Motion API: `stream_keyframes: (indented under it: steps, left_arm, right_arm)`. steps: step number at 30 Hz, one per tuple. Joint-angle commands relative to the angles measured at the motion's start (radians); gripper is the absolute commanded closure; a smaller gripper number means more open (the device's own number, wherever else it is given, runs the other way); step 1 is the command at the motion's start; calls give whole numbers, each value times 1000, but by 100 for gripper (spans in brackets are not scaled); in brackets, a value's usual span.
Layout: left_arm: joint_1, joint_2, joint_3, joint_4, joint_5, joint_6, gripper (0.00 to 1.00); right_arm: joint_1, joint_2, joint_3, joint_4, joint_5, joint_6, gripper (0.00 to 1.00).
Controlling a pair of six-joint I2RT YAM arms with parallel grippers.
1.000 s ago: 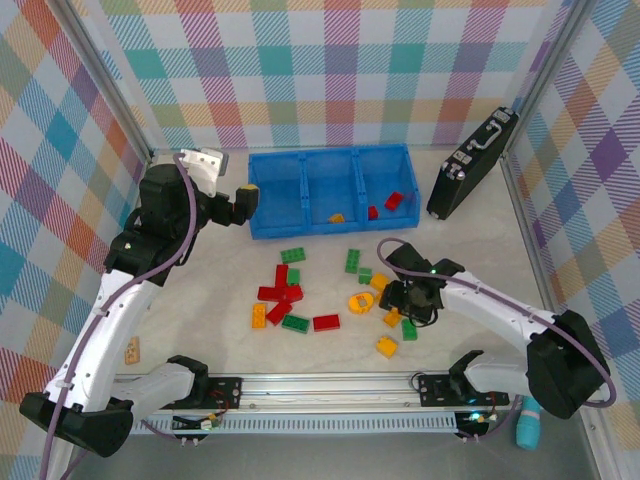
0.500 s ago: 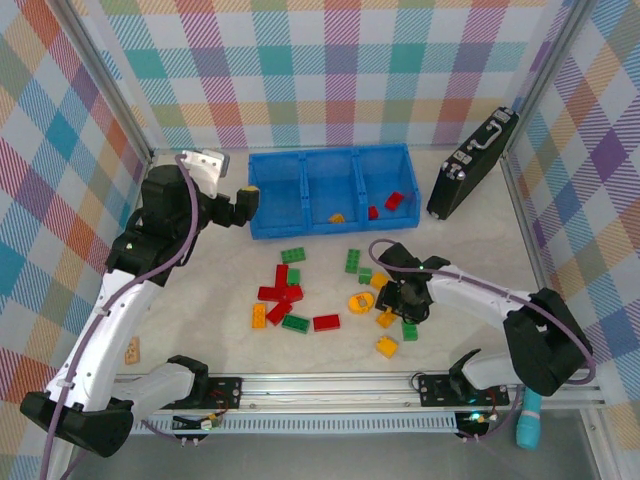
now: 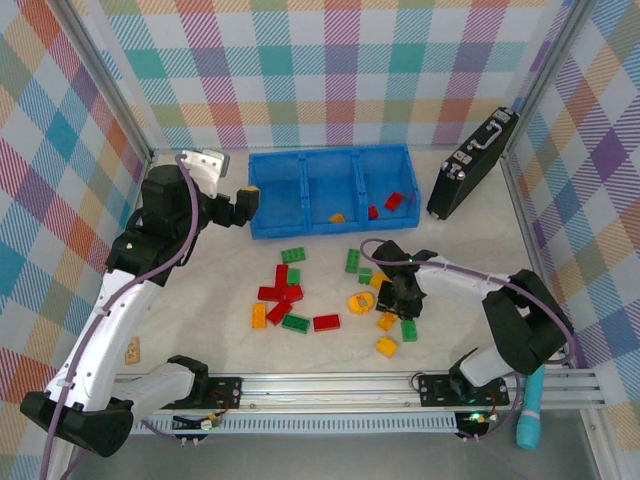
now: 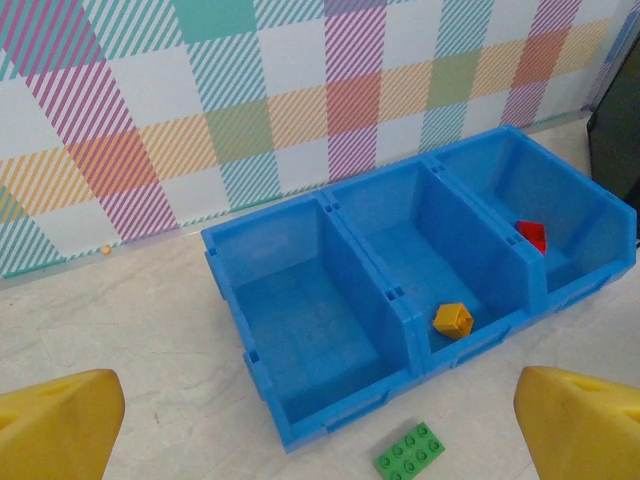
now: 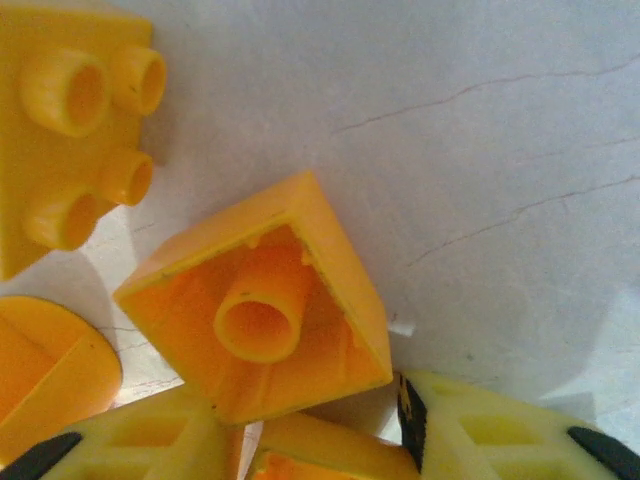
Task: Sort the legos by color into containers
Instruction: Pick up the lego from the bottom-center of the table, then place the lego in the container.
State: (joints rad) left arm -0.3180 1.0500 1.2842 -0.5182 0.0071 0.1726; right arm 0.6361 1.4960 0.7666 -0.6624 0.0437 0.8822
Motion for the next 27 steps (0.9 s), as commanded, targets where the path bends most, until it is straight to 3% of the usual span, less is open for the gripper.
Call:
stream_keyframes:
  steps: [1, 14, 19, 27]
  left_arm:
    - [8, -2, -5, 23, -7, -1, 0]
    - [8, 8, -4, 18, -27, 11, 0]
    - [9, 0, -10, 17, -45, 21, 0]
    - [12, -43, -14, 23, -92, 42, 0]
  right_arm:
    - [7, 38, 10, 46, -68, -15, 59]
    - [8, 10, 207, -96, -22, -116, 66]
    - [8, 45, 424, -152, 8, -251, 67]
    - [8, 373, 984, -102, -9, -597, 67]
